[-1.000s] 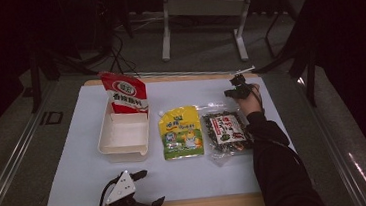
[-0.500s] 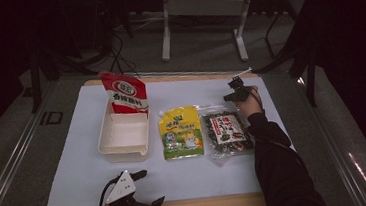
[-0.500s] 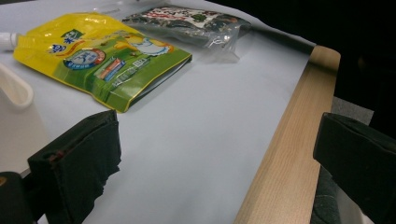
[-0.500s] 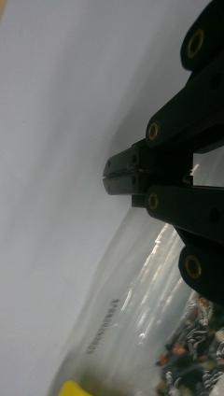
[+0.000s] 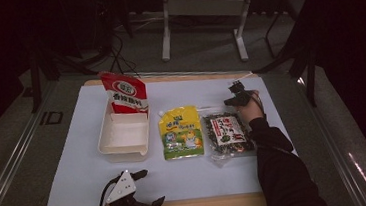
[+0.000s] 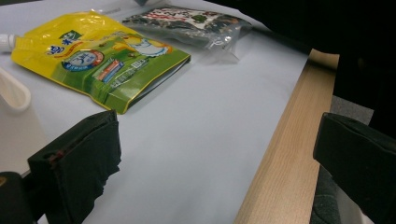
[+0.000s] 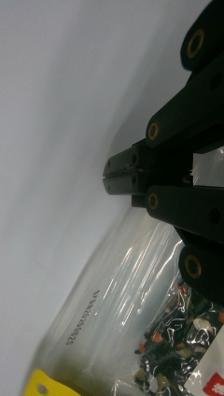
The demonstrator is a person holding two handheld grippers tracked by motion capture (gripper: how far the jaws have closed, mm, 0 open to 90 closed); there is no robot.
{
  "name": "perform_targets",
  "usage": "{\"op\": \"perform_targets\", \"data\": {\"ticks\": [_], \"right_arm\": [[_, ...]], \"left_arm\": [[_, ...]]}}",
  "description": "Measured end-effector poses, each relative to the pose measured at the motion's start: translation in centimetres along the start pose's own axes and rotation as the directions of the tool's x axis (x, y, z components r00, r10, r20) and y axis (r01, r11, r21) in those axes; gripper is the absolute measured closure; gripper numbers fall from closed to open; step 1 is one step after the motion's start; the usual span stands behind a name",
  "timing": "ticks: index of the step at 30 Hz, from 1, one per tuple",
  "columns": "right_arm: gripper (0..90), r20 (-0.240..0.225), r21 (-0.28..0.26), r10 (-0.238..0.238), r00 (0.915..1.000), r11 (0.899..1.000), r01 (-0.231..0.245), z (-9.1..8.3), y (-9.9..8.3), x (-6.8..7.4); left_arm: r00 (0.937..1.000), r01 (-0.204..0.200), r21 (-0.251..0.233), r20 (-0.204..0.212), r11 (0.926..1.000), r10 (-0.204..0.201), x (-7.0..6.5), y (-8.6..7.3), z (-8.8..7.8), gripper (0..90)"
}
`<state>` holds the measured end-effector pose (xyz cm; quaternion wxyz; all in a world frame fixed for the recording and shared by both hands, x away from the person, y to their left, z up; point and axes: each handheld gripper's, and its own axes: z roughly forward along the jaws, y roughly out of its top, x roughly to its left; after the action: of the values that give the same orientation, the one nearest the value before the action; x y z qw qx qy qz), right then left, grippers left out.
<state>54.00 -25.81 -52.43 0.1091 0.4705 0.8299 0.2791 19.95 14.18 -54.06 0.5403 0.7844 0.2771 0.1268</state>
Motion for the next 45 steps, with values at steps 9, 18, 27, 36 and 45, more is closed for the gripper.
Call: {"op": "perform_targets", "data": {"ticks": [9,18,27,36,45], "right_arm": [[90.0,-0.018,-0.009,-0.01,0.9998,1.0,0.01,-0.9,-2.5,0.8],[90.0,-0.038,-0.023,-0.027,0.9989,0.999,0.026,-3.0,-5.9,1.7],[90.0,-0.04,-0.04,-0.042,0.9983,0.998,0.041,-4.8,-8.3,2.7],[87.6,-0.043,-0.069,-0.028,0.9987,0.997,0.025,-6.1,-9.6,2.7],[78.5,-0.05,-0.151,-0.04,0.998,0.988,0.032,-10.5,-9.9,2.5]], "left_arm": [[0.9999,-0.008,0.0,0.008,1.0,0.008,-0.2,0.2,0.2,1.9],[0.9995,-0.021,0.004,0.024,0.9998,0.021,-0.3,0.4,0.6,1.9],[0.9981,-0.035,0.004,0.052,0.9994,0.035,-0.3,0.8,1.2,2.0],[0.9956,-0.052,0.005,0.079,0.9986,0.051,-0.4,1.1,1.9,1.9],[0.9939,-0.058,0.009,0.094,0.9983,0.057,-0.3,1.3,2.4,1.9]]}}
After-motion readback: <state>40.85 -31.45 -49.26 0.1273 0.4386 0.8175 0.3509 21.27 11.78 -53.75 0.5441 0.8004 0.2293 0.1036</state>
